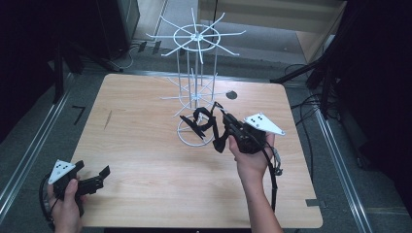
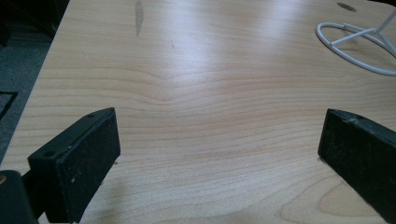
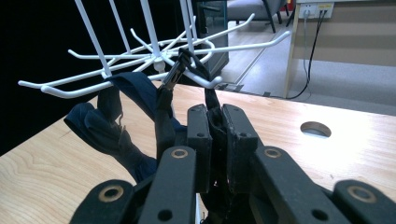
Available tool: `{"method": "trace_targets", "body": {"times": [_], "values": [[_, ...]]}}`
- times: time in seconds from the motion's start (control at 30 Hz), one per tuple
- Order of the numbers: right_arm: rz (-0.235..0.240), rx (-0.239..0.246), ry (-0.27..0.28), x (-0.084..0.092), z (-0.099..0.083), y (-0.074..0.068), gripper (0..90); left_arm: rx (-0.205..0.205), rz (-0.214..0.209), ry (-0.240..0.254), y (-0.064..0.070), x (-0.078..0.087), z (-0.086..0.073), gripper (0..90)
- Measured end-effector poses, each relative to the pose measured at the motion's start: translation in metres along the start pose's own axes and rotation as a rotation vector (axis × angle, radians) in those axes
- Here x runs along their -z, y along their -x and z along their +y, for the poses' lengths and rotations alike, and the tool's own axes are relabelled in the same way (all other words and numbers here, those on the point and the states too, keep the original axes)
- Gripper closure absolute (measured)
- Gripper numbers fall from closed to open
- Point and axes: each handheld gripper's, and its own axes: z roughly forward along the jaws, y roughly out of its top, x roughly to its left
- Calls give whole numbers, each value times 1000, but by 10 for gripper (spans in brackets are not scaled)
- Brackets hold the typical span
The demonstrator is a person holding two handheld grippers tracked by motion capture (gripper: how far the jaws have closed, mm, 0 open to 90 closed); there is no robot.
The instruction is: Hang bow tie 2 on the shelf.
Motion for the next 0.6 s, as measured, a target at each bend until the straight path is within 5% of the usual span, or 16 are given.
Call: {"method": "trace_targets", "body": {"times": [0.6], "values": [[7, -15, -19, -24, -10, -12, 834, 1, -4, -4, 0, 0, 0, 0]]}}
